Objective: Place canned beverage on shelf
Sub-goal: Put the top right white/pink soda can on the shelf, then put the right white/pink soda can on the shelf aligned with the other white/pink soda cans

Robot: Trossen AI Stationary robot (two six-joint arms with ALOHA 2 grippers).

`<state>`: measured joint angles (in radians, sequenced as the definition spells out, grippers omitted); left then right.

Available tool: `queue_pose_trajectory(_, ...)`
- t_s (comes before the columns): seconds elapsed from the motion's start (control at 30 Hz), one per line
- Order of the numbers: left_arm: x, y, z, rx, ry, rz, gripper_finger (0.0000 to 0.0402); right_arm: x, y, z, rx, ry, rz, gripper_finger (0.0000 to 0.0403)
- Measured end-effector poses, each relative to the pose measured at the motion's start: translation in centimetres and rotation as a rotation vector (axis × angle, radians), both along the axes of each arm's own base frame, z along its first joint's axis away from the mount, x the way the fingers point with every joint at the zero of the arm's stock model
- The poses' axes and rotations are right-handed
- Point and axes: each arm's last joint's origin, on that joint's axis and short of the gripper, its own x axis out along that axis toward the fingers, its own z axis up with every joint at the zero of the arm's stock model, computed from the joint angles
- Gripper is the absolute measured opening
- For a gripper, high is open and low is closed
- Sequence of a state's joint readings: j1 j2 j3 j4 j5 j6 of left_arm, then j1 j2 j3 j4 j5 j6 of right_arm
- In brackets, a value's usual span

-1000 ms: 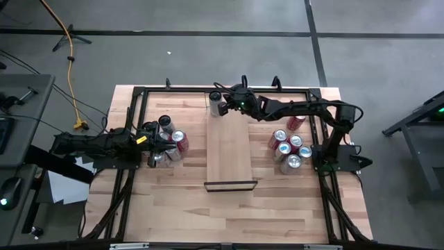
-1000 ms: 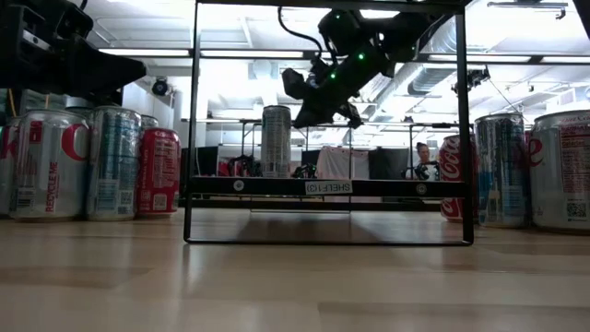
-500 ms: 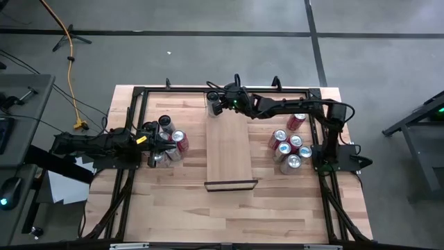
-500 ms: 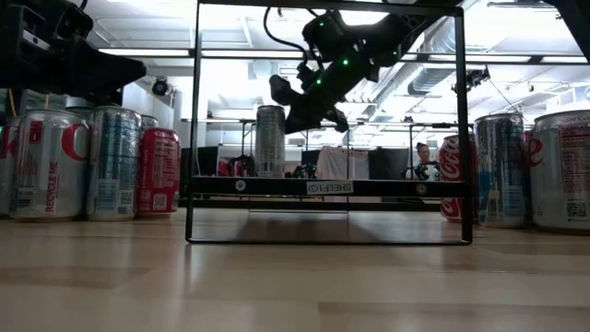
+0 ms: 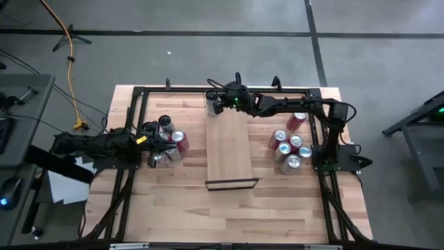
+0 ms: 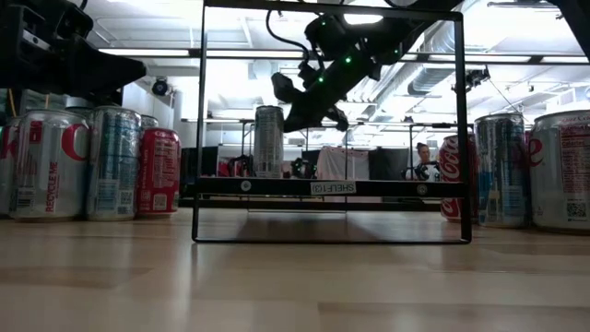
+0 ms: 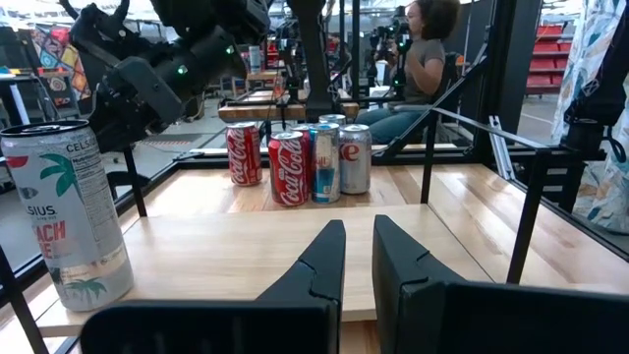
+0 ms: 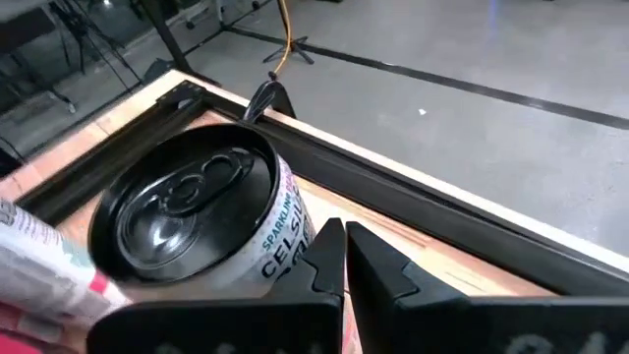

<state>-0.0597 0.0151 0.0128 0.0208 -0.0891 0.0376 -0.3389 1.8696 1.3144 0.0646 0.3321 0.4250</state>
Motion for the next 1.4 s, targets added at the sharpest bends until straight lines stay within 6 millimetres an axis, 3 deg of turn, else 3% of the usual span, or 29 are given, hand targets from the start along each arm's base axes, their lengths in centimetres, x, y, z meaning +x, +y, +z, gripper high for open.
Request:
queue_pose_trajectory(0.3, 0.0, 0.0, 0.0, 0.000, 0.000, 0.000, 0.0005, -2.3, 2.5, 0.7, 0.021, 0.295, 0.088, 0.0000)
queue_pose_trajectory(0.5, 0.0, 0.0, 0.0, 0.000, 0.000, 0.000, 0.0005, -5.6, 4.8, 3.6, -0.017, 0.458, 0.220, 0.0000)
queue_pose_trajectory(0.73, 0.0, 0.0, 0.0, 0.000, 0.000, 0.000, 0.0005, -12.9, 7.7, 5.7, 0.046, 0.303, 0.243, 0.0000)
queue_pose_trajectory(0.9, 0.0, 0.0, 0.2, -0.001, -0.019, 0.000, 0.0005, -16.5, 10.4, 7.5, 0.089, -0.066, 0.351, 0.0000)
queue_pose_trajectory(1.07, 0.0, 0.0, 0.8, -0.051, -0.081, -0.003, 0.0005, -18.4, 11.8, 9.2, 0.012, -0.330, 0.418, 0.0000)
queue_pose_trajectory(1.4, -0.4, 0.1, 2.5, -0.293, -0.270, -0.018, 0.0005, -19.0, 12.3, 9.0, 0.048, -0.347, 0.430, 0.0000)
